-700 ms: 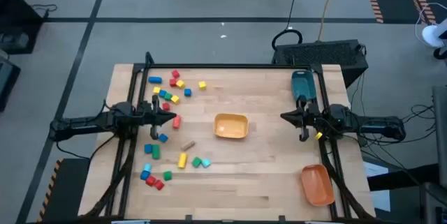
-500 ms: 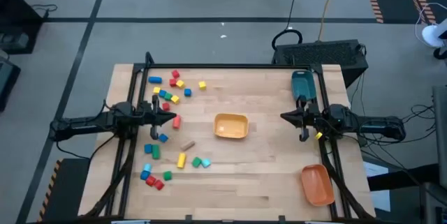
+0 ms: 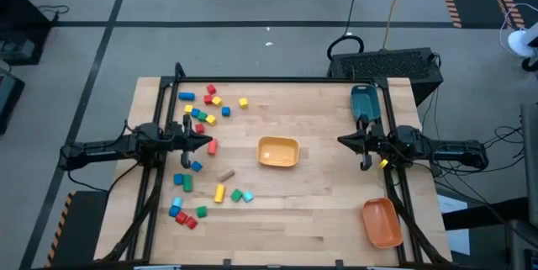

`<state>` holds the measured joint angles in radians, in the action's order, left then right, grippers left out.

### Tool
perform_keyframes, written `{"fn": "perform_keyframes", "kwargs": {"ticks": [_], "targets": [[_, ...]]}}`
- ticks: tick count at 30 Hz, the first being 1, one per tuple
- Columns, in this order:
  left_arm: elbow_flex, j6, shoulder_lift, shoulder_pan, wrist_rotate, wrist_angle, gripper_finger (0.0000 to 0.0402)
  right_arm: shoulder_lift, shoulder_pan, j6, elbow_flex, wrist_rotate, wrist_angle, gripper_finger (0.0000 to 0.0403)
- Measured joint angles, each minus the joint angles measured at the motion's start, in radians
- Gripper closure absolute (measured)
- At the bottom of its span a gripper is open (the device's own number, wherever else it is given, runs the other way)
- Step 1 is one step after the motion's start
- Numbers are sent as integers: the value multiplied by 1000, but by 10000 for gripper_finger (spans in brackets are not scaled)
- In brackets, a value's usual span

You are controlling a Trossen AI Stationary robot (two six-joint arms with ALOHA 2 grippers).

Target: Sort blocks by size

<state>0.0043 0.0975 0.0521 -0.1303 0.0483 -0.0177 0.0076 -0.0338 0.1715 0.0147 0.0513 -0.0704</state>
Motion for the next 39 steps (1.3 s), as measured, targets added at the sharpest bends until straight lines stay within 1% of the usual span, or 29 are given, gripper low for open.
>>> {"fn": "perform_keyframes", "kwargs": {"ticks": [23, 32, 36, 39], "targets": [[0, 0, 0, 0, 0, 0, 395, 0, 0, 0, 0, 0, 0, 403], [0, -1, 0, 0, 0, -4, 395, 0, 0, 0, 0, 1, -42, 403], [0, -59, 0, 0, 0, -4, 395, 0, 0, 0, 0, 2, -99, 403], [0, -78, 0, 0, 0, -3, 395, 0, 0, 0, 0, 0, -104, 403]]}}
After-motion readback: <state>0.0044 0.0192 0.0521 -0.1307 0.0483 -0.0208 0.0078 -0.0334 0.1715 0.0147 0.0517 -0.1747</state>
